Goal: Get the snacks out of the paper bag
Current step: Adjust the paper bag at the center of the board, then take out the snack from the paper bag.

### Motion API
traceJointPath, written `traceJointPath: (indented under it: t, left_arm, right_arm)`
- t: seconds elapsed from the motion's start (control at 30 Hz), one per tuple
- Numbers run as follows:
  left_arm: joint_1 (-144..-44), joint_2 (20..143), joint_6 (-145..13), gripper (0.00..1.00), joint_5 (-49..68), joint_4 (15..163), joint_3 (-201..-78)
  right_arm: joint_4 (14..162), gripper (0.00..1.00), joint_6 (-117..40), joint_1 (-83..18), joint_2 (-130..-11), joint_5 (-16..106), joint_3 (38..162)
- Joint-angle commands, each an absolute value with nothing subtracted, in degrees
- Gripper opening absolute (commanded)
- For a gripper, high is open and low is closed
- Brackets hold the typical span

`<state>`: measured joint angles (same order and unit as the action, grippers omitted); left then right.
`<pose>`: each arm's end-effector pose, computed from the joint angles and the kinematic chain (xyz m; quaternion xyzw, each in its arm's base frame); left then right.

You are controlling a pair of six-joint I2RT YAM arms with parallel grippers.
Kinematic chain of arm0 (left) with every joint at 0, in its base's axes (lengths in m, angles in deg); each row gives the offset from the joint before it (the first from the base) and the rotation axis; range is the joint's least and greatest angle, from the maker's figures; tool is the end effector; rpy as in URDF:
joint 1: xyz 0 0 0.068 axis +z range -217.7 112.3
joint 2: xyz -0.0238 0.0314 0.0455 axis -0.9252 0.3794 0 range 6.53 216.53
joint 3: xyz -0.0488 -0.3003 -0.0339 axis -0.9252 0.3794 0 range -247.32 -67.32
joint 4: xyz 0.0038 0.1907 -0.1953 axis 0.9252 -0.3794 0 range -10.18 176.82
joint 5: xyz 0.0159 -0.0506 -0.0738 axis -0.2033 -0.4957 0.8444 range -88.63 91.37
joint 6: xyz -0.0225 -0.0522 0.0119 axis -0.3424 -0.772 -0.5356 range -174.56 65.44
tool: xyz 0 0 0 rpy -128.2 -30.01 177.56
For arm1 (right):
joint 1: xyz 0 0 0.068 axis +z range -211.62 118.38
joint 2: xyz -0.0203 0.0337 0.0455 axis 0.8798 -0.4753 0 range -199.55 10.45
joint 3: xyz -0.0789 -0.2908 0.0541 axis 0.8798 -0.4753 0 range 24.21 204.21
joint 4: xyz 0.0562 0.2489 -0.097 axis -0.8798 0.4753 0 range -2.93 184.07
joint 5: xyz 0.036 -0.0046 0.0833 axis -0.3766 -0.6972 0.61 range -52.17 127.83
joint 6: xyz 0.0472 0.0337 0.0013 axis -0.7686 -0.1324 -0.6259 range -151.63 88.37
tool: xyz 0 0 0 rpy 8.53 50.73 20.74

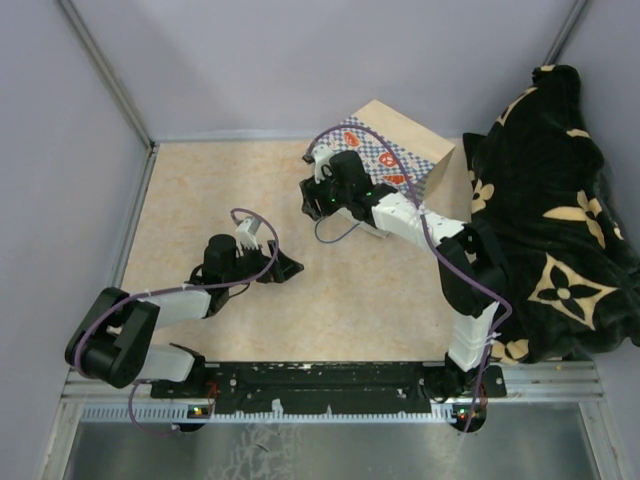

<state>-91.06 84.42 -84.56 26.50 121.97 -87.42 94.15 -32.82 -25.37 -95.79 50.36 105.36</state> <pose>0.2211 -0.1146 0.1764 0.0734 0.8178 -0.4048 0.4023 0.3646 0.2786 0.2841 -0.3124 0.8138 0.2448 0.4246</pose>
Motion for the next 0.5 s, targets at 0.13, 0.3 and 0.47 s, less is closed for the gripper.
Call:
traceJointPath:
  t: [0.13,0.3,0.47]
  left_arm:
    - [-90.8,84.3,-84.8,1.0,27.7,123.5,-88.4]
    - [-90.8,85.8,-85.4,1.0,28.3,124.4,-89.1]
    - [-90.9,87.2,-85.7,0.99,28.5,124.8,-90.7]
  right_arm:
    - [93.8,0.36,-32.4,-24.9,-93.5,52.9,110.0]
    - [94.8,0.26,-31.9,-24.9,-91.5,53.1,110.3]
    - [95.3,0.22,-31.2,-24.9,-89.6,52.5,110.4]
